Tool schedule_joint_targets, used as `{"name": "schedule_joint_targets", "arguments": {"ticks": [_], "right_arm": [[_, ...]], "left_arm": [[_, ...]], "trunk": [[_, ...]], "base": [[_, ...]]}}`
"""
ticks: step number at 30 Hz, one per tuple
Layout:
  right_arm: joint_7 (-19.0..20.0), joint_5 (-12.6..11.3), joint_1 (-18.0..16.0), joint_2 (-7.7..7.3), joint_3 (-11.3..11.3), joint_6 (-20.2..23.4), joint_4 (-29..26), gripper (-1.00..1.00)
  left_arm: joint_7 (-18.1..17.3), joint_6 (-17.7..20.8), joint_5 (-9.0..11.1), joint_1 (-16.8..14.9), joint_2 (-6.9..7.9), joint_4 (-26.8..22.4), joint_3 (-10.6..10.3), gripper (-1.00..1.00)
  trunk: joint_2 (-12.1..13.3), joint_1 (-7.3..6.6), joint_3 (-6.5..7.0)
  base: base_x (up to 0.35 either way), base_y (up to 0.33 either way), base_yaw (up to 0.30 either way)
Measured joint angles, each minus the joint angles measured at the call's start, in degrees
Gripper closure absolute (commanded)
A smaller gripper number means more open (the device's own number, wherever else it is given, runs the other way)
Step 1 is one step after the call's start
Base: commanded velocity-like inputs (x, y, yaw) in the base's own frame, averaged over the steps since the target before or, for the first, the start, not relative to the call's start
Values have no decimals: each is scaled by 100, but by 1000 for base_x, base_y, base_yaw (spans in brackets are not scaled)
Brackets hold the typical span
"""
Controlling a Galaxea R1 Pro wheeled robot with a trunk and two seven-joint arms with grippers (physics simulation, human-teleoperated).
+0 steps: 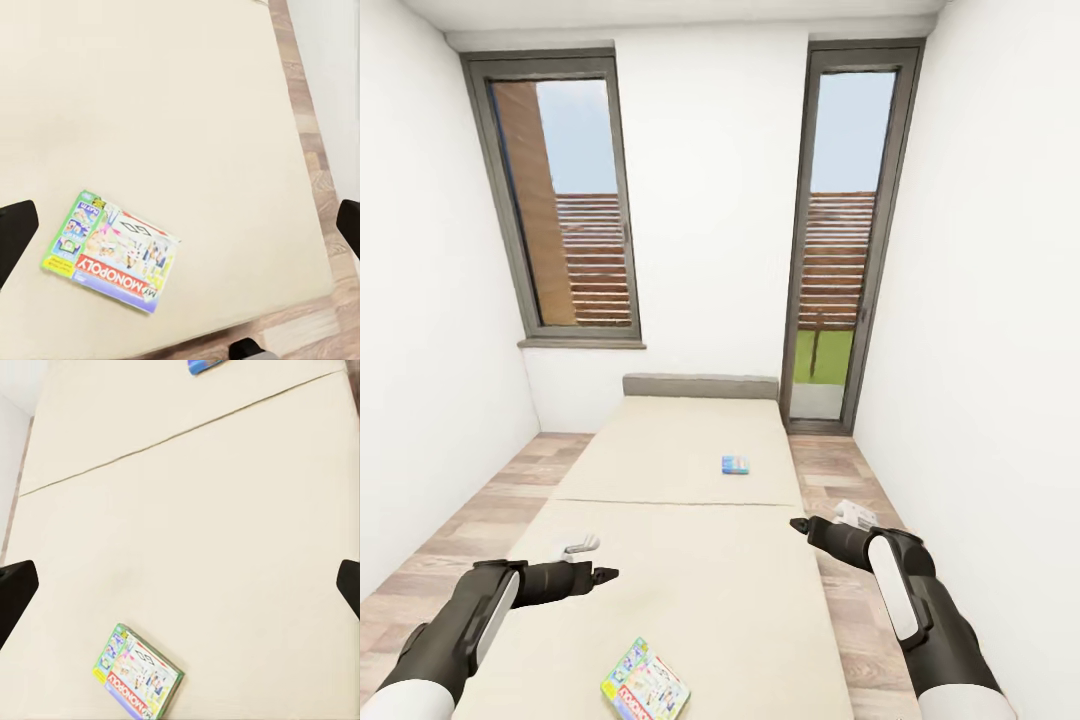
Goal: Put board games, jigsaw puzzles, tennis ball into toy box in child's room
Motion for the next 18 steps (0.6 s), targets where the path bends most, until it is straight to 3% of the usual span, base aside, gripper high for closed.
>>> {"name": "schedule_joint_targets", "arguments": {"ticks": [7, 18], "right_arm": [[-3, 1, 0, 0, 2, -8, 4, -100], [-3, -1, -1, 1, -11, -9, 17, -100]], "left_arm": [[0, -5, 0, 0, 1, 0, 0, -100], [-8, -9, 0, 1, 1, -1, -7, -100]], "trunk": [[0, -1, 48], [0, 0, 114]], "base": [[132, 118, -195], [15, 10, -153]]}}
